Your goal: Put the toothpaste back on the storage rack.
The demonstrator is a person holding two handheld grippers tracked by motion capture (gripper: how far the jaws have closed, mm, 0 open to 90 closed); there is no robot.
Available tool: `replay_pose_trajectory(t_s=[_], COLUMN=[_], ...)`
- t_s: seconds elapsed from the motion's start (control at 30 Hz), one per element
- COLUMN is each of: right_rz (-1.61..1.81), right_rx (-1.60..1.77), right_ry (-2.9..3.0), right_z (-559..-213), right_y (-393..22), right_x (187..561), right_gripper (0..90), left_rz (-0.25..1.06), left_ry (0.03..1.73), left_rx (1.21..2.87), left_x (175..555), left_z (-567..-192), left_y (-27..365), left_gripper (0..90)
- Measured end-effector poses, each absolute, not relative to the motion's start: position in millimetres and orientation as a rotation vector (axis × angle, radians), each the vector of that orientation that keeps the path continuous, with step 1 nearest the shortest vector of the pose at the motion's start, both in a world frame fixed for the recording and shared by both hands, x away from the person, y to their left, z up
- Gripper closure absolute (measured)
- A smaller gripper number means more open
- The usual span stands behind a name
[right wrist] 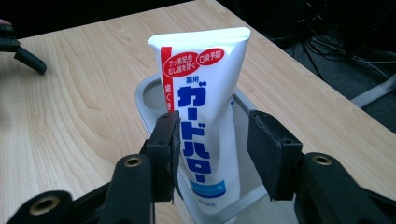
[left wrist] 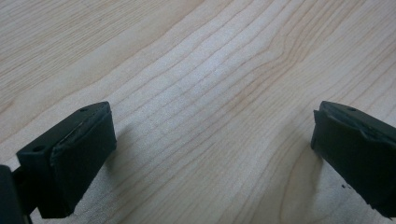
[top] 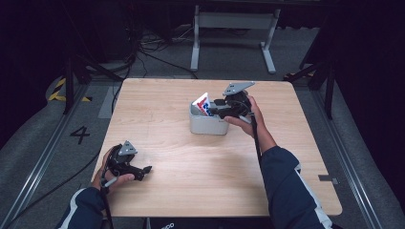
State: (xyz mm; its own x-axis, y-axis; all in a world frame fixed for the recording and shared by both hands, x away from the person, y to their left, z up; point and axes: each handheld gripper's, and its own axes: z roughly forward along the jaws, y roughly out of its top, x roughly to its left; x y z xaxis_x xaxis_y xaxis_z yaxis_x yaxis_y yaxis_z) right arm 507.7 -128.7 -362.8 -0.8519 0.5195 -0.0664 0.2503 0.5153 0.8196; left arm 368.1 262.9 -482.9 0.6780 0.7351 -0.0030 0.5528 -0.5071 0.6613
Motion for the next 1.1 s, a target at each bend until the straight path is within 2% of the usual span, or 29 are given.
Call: replay_pose_trajectory(t_s=[1.1], right_rz=[1.197], right_rx=[0.659], right_ry=[2.377], right_z=[-338], right_y=[-162], right_x=[486], right_gripper=[46.8], left_rz=[0.37], left_ry=[0.987], left_rx=[2.246], left_x=[368], left_z=[-483], left_y=[263], left_gripper=[0.4])
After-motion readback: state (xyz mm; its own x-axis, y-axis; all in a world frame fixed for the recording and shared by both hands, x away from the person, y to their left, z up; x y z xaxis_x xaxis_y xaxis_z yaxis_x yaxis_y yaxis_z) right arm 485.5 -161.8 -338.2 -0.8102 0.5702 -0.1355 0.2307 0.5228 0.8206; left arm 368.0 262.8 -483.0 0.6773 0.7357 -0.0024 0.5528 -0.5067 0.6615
